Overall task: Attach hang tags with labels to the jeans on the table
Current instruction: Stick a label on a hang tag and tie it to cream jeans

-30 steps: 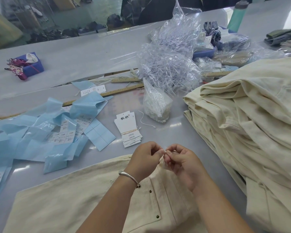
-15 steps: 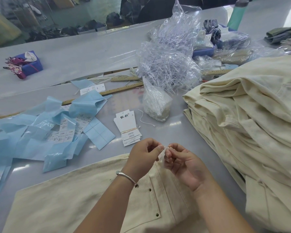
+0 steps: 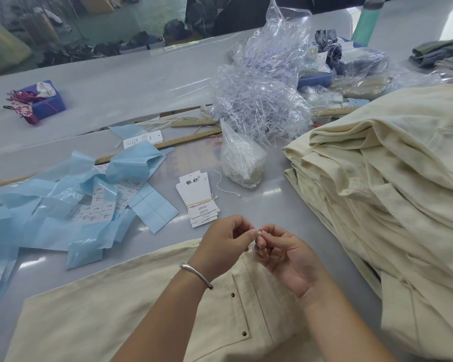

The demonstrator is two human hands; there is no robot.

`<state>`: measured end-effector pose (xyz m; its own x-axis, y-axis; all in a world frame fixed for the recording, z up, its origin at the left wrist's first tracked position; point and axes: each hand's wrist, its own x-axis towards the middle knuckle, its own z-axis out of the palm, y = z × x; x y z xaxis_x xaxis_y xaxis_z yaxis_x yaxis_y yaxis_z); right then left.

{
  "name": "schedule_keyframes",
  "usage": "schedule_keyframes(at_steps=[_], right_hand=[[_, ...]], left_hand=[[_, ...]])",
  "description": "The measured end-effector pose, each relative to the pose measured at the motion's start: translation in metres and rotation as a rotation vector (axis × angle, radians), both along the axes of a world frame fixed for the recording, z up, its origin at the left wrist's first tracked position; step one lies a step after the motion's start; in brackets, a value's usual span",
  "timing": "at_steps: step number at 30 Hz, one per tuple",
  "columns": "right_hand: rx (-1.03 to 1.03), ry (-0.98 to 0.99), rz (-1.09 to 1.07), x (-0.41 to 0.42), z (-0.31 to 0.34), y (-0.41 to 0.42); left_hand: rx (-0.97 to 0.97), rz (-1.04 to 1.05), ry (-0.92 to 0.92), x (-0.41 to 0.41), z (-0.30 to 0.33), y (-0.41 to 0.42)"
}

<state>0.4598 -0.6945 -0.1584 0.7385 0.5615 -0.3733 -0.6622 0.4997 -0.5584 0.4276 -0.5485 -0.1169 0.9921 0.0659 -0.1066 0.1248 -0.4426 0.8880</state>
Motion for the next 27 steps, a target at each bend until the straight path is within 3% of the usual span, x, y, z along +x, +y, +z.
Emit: schedule_keyframes(at_steps=[9, 16, 27], right_hand=[[-0.013, 0.024, -0.016, -0.003, 0.000, 0.003], [-0.227, -0.205, -0.046, -0.004, 0.009, 0.004], [-0.295, -0.216, -0.012, 0.004, 0.010, -0.001]], left_hand=[[0.173, -0.026, -0.027, 0.002, -0.004, 0.003], [0.309, -0.031, -0.085, 0.001, -0.004, 0.004], [-0.092, -0.015, 0.003, -0.001, -0.022, 0.009]])
